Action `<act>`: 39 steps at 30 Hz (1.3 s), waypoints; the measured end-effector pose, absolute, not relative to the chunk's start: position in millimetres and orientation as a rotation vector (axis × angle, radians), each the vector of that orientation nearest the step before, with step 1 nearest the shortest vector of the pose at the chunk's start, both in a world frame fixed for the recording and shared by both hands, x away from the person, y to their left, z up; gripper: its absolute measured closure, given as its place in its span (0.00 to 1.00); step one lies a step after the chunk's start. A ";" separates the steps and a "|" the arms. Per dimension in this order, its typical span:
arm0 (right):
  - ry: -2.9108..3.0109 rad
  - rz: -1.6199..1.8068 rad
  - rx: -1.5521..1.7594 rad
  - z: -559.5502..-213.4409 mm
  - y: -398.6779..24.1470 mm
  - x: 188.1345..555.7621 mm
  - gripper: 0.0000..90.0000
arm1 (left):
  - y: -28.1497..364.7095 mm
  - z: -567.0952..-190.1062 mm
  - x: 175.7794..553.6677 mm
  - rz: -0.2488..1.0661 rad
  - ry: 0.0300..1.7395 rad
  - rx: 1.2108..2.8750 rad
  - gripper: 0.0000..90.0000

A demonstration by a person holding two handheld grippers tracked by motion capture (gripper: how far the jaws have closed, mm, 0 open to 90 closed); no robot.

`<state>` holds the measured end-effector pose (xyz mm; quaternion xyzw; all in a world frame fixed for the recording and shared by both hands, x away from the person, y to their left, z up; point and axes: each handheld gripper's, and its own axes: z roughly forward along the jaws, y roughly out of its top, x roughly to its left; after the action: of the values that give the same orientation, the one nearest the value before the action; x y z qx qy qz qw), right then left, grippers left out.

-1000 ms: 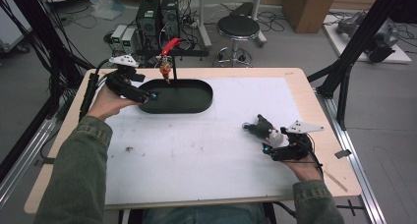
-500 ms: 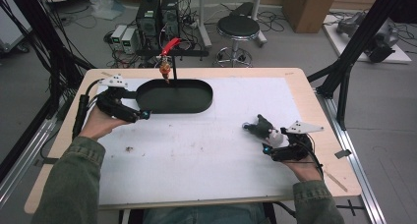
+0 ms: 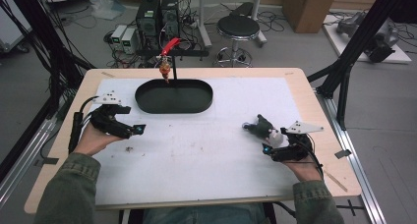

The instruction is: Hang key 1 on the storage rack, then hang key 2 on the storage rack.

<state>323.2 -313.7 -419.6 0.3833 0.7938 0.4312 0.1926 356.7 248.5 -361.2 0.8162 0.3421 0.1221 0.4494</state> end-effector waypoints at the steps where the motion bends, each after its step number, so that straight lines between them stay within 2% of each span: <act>1: 2.228 1.209 1.075 -419.6 -313.6 323.1 0.01 | 250.1 -363.0 354.3 0.304 0.848 2.024 0.02; 14: 2.226 1.213 1.071 -419.2 -312.3 324.0 0.01 | 266.9 -380.5 313.2 0.369 0.878 2.005 0.02; 27: 2.217 1.212 1.040 -415.3 -306.1 327.4 0.01 | 278.1 -395.2 294.2 0.379 0.909 2.009 0.02; 32: 2.189 1.227 0.996 -402.5 -298.1 327.5 0.01 | 284.8 -402.6 287.8 0.373 0.938 2.000 0.02; 39: 2.256 1.168 1.000 -403.5 -292.3 341.5 0.01 | 293.1 -409.4 282.2 0.386 0.977 1.991 0.02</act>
<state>341.5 -292.3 -403.5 0.3585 0.8089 0.4187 0.2044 282.2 293.1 -409.4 0.7982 0.3915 0.1546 0.4308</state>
